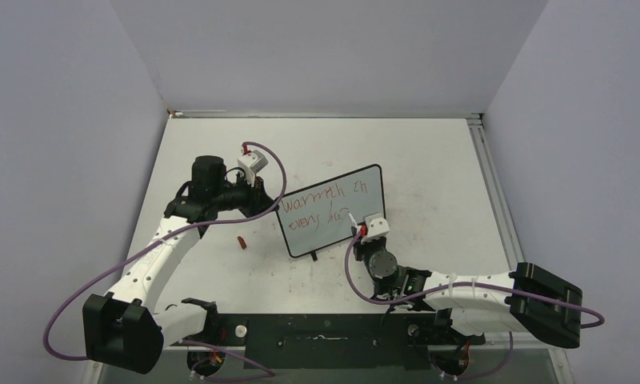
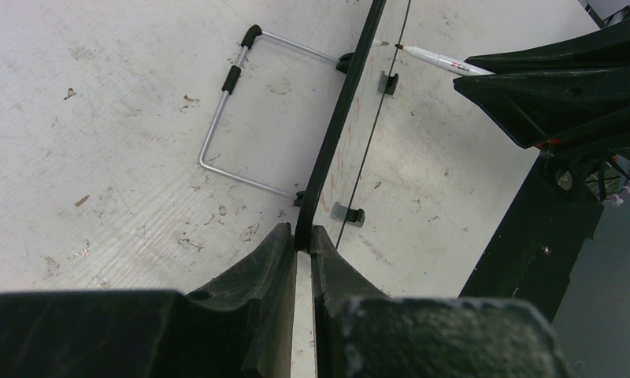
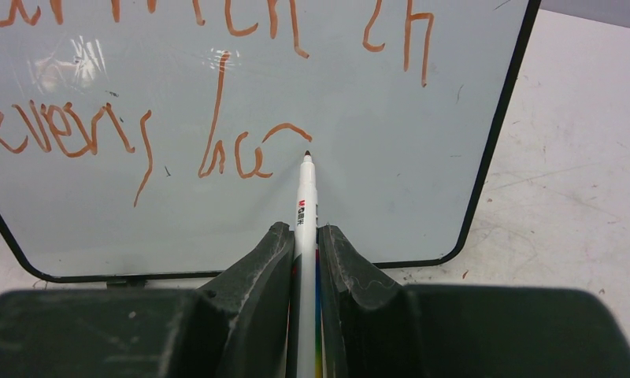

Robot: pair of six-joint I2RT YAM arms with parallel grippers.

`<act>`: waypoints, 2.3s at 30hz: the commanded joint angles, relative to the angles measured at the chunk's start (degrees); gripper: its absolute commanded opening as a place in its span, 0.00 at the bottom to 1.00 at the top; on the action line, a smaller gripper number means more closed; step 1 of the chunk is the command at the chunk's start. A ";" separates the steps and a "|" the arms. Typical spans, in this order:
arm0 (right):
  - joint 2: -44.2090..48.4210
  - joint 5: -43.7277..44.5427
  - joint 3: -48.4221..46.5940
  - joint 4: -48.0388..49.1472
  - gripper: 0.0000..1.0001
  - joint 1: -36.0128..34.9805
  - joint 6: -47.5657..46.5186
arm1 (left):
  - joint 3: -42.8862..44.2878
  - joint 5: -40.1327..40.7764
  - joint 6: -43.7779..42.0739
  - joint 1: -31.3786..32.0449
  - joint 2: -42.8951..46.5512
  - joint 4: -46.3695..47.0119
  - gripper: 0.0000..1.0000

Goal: Write a sentence on the whiteboard

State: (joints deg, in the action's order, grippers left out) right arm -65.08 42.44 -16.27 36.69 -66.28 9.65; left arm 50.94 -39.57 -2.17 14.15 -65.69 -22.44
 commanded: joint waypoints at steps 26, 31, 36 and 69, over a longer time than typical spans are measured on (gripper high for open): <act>-2.85 -3.36 -1.12 2.99 0.05 -0.37 1.91 | -0.40 1.43 -1.06 -0.21 -0.45 -2.28 0.00; -2.94 -1.07 -0.45 1.28 0.05 -1.56 3.70 | -0.45 1.42 -1.07 -0.23 -0.47 -2.33 0.00; -2.24 1.49 -0.47 -0.14 0.05 -1.45 4.08 | -0.40 1.43 -1.04 -0.19 -0.48 -2.34 0.00; -0.89 -2.98 -1.66 4.90 0.05 2.20 -1.29 | -0.41 1.60 -0.99 -0.24 -0.36 -2.17 0.00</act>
State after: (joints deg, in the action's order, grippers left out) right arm -65.47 40.18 -16.82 37.60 -64.51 9.32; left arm 50.94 -39.57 -2.17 14.13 -65.69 -22.44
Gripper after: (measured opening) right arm 0.151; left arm 0.090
